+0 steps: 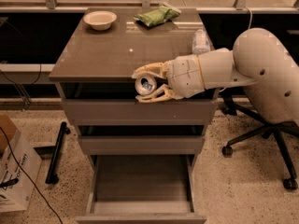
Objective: Pick redbull can from bottom drawer and place on counter
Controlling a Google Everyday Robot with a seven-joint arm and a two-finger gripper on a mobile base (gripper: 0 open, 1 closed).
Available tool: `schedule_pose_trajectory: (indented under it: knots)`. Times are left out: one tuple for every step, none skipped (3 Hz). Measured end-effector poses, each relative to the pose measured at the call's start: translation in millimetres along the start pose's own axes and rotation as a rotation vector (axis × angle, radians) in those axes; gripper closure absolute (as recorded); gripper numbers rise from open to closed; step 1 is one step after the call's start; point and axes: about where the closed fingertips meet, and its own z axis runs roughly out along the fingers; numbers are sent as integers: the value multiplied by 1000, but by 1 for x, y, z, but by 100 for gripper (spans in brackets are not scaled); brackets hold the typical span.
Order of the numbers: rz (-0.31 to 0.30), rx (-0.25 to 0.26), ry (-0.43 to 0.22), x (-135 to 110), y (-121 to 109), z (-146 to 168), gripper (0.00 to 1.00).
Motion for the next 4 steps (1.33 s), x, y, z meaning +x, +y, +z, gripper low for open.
schedule_pose_trajectory:
  knots:
    - [-23, 82, 95, 10, -28, -9, 100]
    - [-77, 143, 163, 16, -61, -18, 100]
    - [-86, 173, 229, 33, -87, -21, 100]
    - [-73, 162, 277, 61, -105, -19, 100]
